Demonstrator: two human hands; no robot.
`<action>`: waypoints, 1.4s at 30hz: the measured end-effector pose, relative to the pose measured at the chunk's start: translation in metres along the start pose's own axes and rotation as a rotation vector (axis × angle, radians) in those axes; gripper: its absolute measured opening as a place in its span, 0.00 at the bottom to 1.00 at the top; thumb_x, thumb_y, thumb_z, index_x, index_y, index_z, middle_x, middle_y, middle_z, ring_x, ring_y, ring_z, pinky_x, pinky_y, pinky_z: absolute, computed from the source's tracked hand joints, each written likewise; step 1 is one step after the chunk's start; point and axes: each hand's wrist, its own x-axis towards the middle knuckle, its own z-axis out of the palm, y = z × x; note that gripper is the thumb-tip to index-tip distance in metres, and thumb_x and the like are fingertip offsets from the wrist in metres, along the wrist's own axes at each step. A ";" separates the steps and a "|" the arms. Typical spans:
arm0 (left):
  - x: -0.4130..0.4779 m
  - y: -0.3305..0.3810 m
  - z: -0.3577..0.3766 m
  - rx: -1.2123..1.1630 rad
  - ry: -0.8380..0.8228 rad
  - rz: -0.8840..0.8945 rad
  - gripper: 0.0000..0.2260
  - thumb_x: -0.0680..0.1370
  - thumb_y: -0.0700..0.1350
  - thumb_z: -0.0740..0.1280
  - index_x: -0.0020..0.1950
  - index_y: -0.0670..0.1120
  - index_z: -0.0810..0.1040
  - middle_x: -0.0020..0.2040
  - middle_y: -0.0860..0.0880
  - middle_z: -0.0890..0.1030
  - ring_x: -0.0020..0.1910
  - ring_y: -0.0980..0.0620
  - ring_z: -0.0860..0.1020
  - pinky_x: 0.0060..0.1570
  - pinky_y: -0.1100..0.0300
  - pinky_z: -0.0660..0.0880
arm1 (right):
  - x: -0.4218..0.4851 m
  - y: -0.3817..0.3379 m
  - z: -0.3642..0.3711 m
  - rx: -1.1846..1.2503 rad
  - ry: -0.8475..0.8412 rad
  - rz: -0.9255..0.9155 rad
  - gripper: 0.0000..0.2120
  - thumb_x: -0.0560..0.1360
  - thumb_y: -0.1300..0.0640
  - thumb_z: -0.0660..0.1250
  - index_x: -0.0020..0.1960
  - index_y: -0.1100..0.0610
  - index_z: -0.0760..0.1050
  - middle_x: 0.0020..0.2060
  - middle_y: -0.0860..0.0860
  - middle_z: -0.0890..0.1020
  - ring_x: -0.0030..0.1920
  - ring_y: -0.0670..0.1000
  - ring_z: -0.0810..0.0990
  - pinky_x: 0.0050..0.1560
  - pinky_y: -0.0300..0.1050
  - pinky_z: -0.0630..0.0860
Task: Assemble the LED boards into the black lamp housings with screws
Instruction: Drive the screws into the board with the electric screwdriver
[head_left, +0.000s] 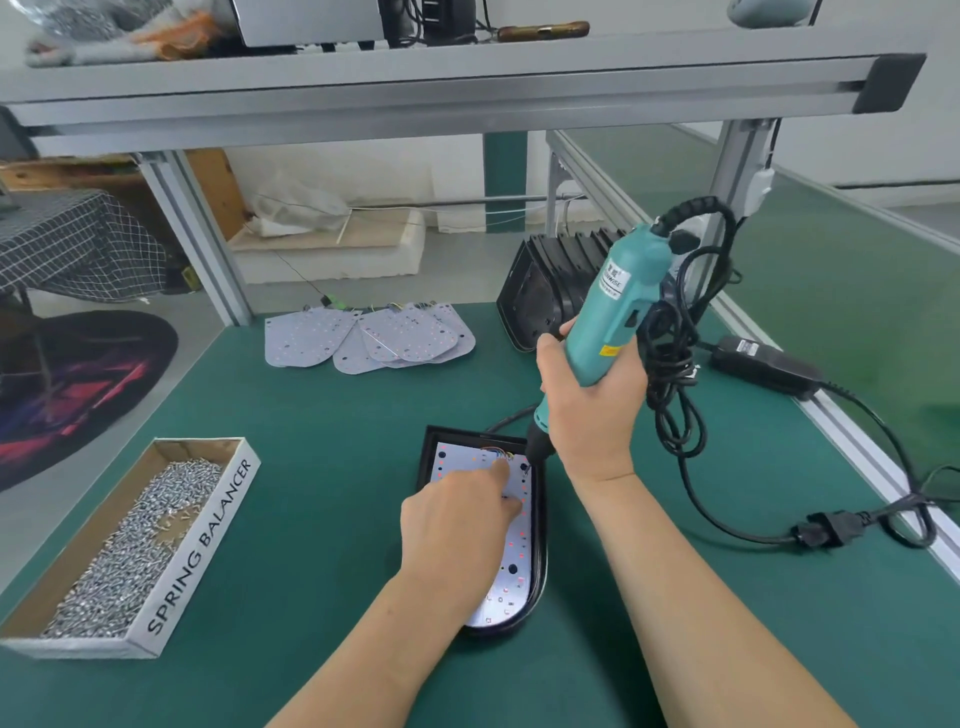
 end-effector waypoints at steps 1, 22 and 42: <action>0.000 0.000 0.000 0.001 -0.001 0.001 0.08 0.82 0.53 0.59 0.57 0.54 0.73 0.41 0.50 0.79 0.39 0.45 0.72 0.31 0.57 0.60 | -0.001 0.001 0.001 -0.005 -0.006 -0.003 0.08 0.70 0.53 0.71 0.43 0.49 0.72 0.31 0.44 0.76 0.30 0.57 0.76 0.33 0.52 0.76; 0.000 0.001 0.004 0.013 -0.020 0.016 0.09 0.83 0.51 0.58 0.61 0.53 0.74 0.35 0.52 0.70 0.39 0.45 0.71 0.34 0.57 0.62 | -0.004 0.006 0.003 -0.032 -0.069 -0.029 0.12 0.71 0.56 0.70 0.43 0.62 0.70 0.31 0.54 0.73 0.30 0.57 0.71 0.31 0.46 0.72; -0.005 0.002 -0.003 -0.069 -0.102 -0.042 0.17 0.81 0.53 0.58 0.70 0.62 0.69 0.48 0.53 0.82 0.46 0.50 0.79 0.42 0.60 0.72 | -0.001 -0.044 -0.014 0.170 -0.014 0.077 0.13 0.73 0.50 0.73 0.46 0.56 0.73 0.32 0.53 0.76 0.32 0.54 0.75 0.37 0.43 0.76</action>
